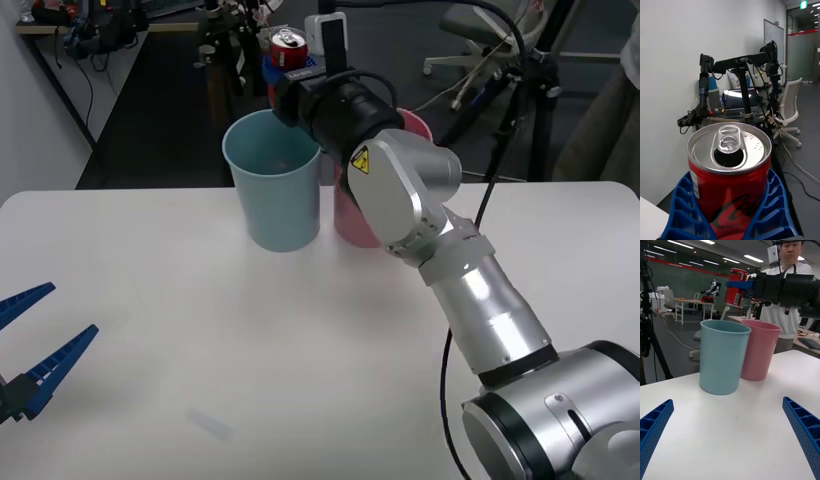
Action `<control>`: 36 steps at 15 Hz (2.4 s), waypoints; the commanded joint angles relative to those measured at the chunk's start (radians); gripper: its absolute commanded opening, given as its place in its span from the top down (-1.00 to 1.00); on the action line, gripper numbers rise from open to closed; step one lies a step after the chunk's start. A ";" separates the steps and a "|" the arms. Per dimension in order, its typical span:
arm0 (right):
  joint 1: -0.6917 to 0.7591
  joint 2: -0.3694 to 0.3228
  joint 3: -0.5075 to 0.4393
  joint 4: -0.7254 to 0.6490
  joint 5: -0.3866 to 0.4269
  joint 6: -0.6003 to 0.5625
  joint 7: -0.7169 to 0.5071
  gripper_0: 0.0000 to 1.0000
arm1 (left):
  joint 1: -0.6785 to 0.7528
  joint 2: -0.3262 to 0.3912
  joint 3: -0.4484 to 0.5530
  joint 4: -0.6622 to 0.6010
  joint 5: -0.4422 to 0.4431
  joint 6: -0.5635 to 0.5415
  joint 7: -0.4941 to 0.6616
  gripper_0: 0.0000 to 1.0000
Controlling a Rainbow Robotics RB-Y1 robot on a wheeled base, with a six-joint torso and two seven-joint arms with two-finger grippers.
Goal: Grasp the object on the table and drop it into the matching bin: aluminum can to the light blue bin, PET bottle to the pink bin.
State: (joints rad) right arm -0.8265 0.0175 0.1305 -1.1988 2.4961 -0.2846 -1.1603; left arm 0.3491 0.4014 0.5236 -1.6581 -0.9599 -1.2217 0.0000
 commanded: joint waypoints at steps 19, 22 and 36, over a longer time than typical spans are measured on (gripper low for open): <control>0.000 0.000 0.028 0.008 -0.031 0.018 0.019 -1.00 | 0.000 0.000 0.000 0.000 0.000 0.000 0.000 -1.00; 0.012 0.000 0.018 0.005 -0.072 0.022 0.045 -1.00 | 0.000 0.000 0.000 0.000 0.000 0.000 0.000 -1.00; 0.609 -0.238 0.031 -0.723 -0.480 -0.157 0.346 -1.00 | 0.000 0.000 0.000 0.000 0.000 0.000 0.000 -1.00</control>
State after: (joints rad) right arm -0.2602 -0.1876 0.1622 -1.8847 2.0698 -0.4417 -0.8494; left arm 0.3491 0.4014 0.5236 -1.6580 -0.9599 -1.2217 0.0000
